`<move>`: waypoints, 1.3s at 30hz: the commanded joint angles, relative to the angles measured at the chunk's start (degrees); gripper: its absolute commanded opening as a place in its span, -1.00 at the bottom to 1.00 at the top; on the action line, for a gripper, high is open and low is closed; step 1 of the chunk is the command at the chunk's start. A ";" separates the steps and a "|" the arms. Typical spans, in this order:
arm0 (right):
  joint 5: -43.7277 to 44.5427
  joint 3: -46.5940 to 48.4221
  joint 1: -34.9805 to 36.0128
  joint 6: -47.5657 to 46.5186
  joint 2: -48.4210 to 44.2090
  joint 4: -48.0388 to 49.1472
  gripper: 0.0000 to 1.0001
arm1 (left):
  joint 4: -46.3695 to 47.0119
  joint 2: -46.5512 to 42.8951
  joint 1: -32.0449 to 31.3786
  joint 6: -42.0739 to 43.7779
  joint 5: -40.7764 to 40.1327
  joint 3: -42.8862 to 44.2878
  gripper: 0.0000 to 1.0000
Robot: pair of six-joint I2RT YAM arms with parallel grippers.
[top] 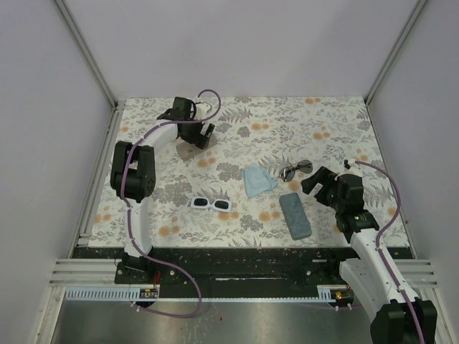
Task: Organize the sunglasses
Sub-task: Pick up the sunglasses case from the center of the board, then open the sunglasses case at the center of the board.
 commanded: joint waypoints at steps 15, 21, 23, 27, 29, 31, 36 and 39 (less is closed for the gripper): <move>-0.74 0.75 0.26 -1.01 -0.45 2.24 0.99 | -3.81 5.38 0.18 1.89 -2.17 6.40 0.73; -0.82 0.92 0.26 -0.92 -0.19 2.15 0.99 | -4.17 2.49 0.10 -0.21 -0.77 6.32 0.08; -0.82 0.92 0.26 -0.92 -0.01 2.24 0.99 | -4.08 0.56 0.10 -1.18 1.08 5.97 -0.06; -0.91 1.01 0.26 -1.01 0.34 2.33 0.99 | -4.00 -3.84 0.01 -5.91 5.64 4.83 -0.13; -1.00 1.01 0.26 -0.92 0.43 2.33 0.99 | -1.90 -6.30 -0.08 -12.30 8.72 2.99 -0.13; -2.57 1.10 0.26 -1.18 0.95 3.20 0.99 | -0.05 -8.76 -0.52 -19.59 13.45 0.88 -0.17; -11.53 3.29 0.26 -0.48 6.04 6.46 0.99 | 7.42 -15.97 -2.36 -33.67 21.20 -7.29 -0.33; -18.81 7.76 0.43 0.40 10.52 6.20 0.99 | 15.66 -20.71 -3.33 -41.67 27.43 -14.31 -0.42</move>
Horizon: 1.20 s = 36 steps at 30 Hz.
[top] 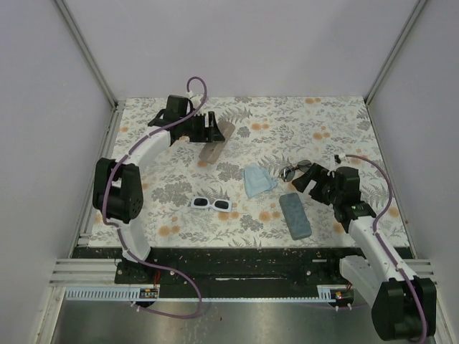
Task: Organize the sunglasses
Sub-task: Open the sunglasses case at the center of the board.
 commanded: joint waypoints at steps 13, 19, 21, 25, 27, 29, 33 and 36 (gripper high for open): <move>-29.48 23.38 12.32 5.85 12.45 12.91 0.99 | 73.46 -22.44 -5.54 -59.64 19.83 -34.63 -0.46; -29.05 27.95 17.24 6.66 15.35 13.55 0.99 | 92.64 -22.88 -7.29 -72.31 17.72 -38.86 -0.47; -30.02 29.09 18.12 7.18 16.58 14.25 0.99 | 92.66 -23.41 -8.26 -72.23 17.28 -39.03 -0.48; -31.69 30.24 19.26 8.59 18.08 17.32 0.99 | 91.16 -24.29 -10.02 -70.83 16.31 -39.30 -0.48; -31.78 30.59 19.88 8.86 18.17 17.94 0.99 | 90.99 -24.64 -10.72 -70.56 15.87 -39.30 -0.48; -31.87 30.94 20.06 9.21 18.43 18.47 0.99 | 90.38 -25.08 -11.16 -69.77 15.52 -39.30 -0.48; -33.18 31.82 20.84 9.21 19.14 19.17 0.99 | 89.23 -25.61 -11.69 -68.98 14.99 -39.56 -0.48; -33.36 31.56 21.46 9.30 18.87 20.75 0.99 | 87.83 -25.69 -12.13 -67.93 15.08 -39.39 -0.48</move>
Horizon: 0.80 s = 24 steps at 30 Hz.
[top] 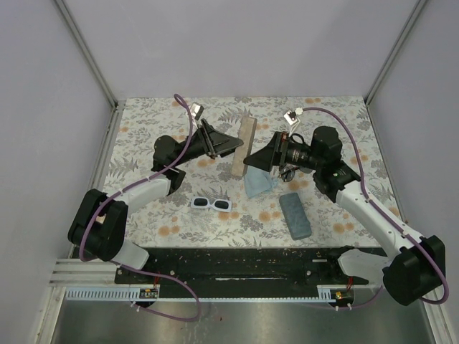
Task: Organize the sunglasses
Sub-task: Open the sunglasses case at the center of the board.
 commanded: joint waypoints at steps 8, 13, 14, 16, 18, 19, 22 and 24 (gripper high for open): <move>-2.06 3.26 1.42 1.39 1.39 4.89 0.47 | 2.14 -2.02 -1.10 2.46 -1.86 0.79 -0.48; -1.71 3.34 1.42 1.74 1.83 4.89 0.57 | 3.10 -1.41 -1.62 2.29 -3.00 0.00 -0.49; -1.71 3.34 1.33 1.74 1.92 4.71 0.64 | 3.19 -1.15 -1.88 2.37 -3.26 0.00 -0.50; -1.45 3.61 1.42 1.57 2.01 3.93 0.79 | 3.54 -1.06 -2.24 2.37 -3.79 -0.18 -0.50; -1.27 3.61 1.42 1.48 2.10 3.75 0.84 | 3.89 -0.88 -2.50 2.11 -4.06 -0.09 -0.50; -1.10 3.70 1.42 1.48 2.18 3.66 0.84 | 4.24 -0.79 -2.59 2.02 -4.06 -0.09 -0.51; -1.71 3.52 1.42 2.09 2.27 4.71 0.33 | 5.47 -0.62 -2.59 1.06 -3.80 -0.09 -0.51; -2.15 3.35 1.33 2.79 2.10 5.59 0.13 | 5.65 -0.62 -2.59 0.70 -3.71 -0.27 -0.51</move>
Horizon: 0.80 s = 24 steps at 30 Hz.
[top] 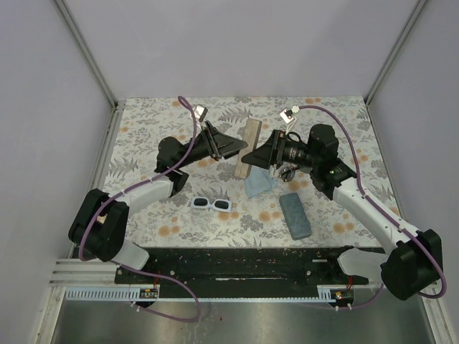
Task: Organize the sunglasses
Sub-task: Open the sunglasses case at the center of the board.
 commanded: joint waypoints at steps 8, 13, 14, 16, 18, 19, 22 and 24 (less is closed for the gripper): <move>-6.15 1.13 0.42 6.20 -1.05 9.20 -0.03 | 18.32 2.80 -0.03 -9.36 -1.43 -0.42 -0.53; -8.61 1.92 0.42 9.37 -1.23 14.21 0.01 | 27.04 5.97 -0.03 -16.48 -2.92 0.98 -0.54; -8.88 2.27 0.42 10.07 -1.23 15.35 0.00 | 28.01 6.06 -0.03 -17.19 -3.19 1.42 -0.54; -9.40 2.54 0.33 11.74 -1.06 18.16 0.01 | 29.15 5.98 -0.03 -18.42 -3.89 2.30 -0.55; -9.23 2.28 0.33 14.20 -1.14 22.55 0.01 | 31.34 5.98 0.06 -20.35 -5.38 3.18 -0.54; -9.06 2.19 0.33 15.25 -0.97 24.57 0.01 | 32.31 6.06 0.14 -22.01 -6.26 3.79 -0.55; -8.53 2.45 -0.11 19.90 0.17 32.38 0.02 | 34.86 6.41 0.41 -25.45 -8.63 6.43 -0.56; -8.44 3.50 -0.64 24.03 1.66 37.74 0.02 | 35.13 6.50 0.67 -26.86 -10.48 8.53 -0.56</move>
